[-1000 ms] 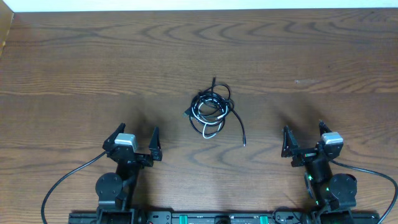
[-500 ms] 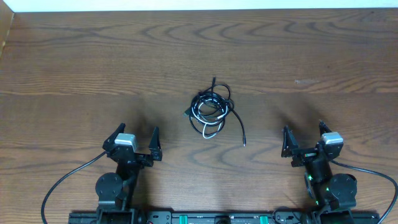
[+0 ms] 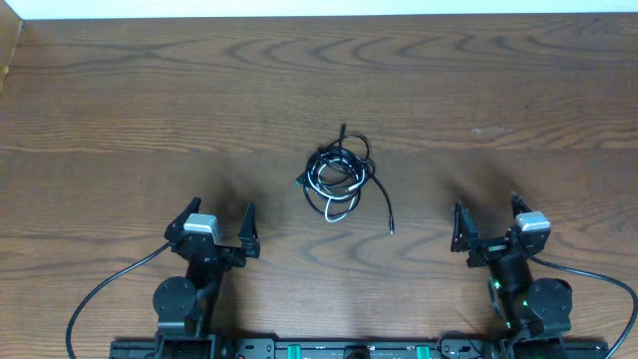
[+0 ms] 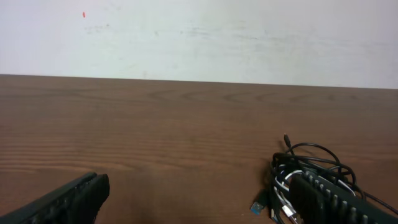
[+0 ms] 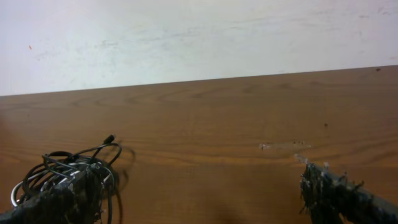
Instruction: Untangle cables
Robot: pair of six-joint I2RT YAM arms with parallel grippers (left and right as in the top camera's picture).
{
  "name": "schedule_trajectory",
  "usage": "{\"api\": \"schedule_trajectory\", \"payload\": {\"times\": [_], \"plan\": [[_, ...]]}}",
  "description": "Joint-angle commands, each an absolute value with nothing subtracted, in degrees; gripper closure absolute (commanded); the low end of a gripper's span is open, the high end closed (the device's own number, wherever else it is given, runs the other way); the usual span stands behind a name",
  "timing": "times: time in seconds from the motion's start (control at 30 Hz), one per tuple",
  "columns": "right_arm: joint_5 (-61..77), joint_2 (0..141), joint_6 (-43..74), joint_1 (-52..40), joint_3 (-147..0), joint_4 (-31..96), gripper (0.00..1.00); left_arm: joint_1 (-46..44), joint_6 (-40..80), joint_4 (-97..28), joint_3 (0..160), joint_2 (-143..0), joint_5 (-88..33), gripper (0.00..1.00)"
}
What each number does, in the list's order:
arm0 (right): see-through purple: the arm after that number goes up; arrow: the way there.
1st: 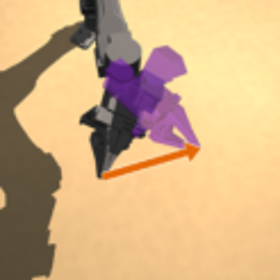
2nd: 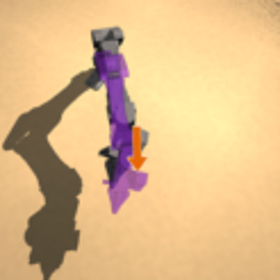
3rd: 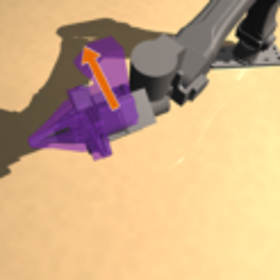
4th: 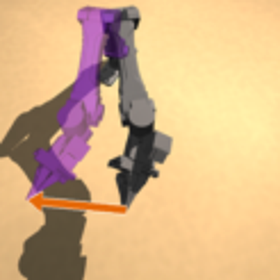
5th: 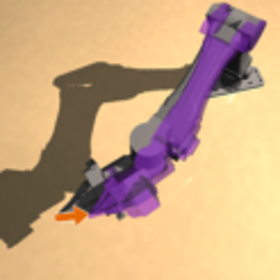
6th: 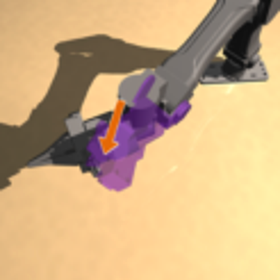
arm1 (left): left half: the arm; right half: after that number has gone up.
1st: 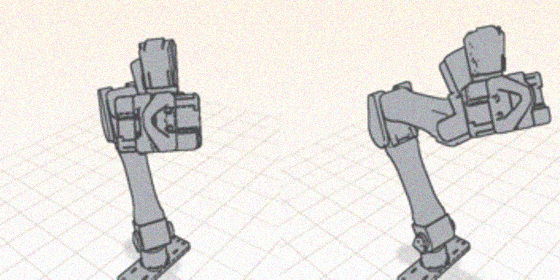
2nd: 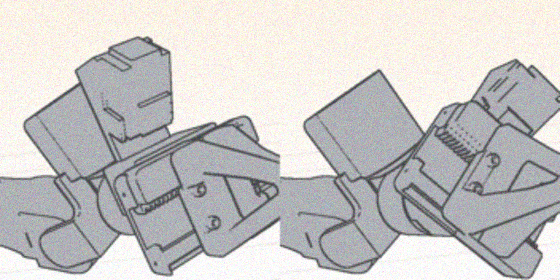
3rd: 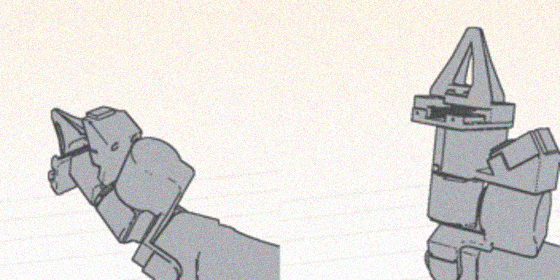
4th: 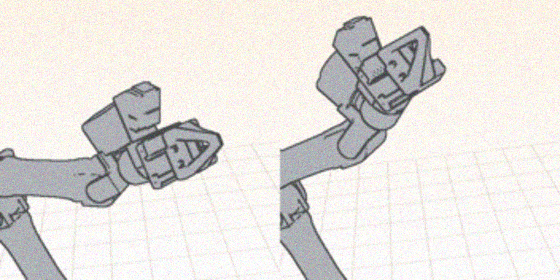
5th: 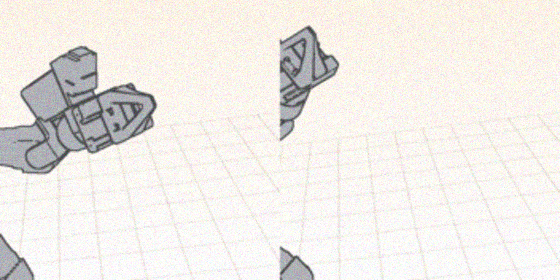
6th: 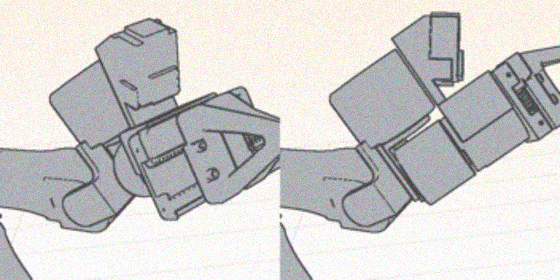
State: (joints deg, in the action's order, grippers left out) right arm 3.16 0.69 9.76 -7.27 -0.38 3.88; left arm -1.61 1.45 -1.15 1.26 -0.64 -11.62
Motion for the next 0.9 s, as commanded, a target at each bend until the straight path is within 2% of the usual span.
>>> {"api": "schedule_trajectory", "payload": {"times": [0.0, 0.23, 0.67, 0.87], "plan": [[3.14, 0.45, 8.93, -7.55, -0.32, 4.12, 0.01, -1.69, 1.06, -2.0, 0.23, -0.71, -10.63, 0.02], [3.16, 0.45, 8.93, -7.55, -0.32, 4.12, 0.01, -1.69, 1.08, 3.07, 0.49, -0.71, -11.07, 0.02], [3.16, 0.45, 8.93, -7.55, -0.32, 4.12, 0.01, -1.69, 1.15, 3.84, 1.98, -0.71, -11.46, 0.02], [3.16, 0.45, 8.93, -7.55, -0.32, 4.12, 0.01, -1.69, 1.15, 13.21, 2.52, -0.71, -16.64, 0.02]]}}
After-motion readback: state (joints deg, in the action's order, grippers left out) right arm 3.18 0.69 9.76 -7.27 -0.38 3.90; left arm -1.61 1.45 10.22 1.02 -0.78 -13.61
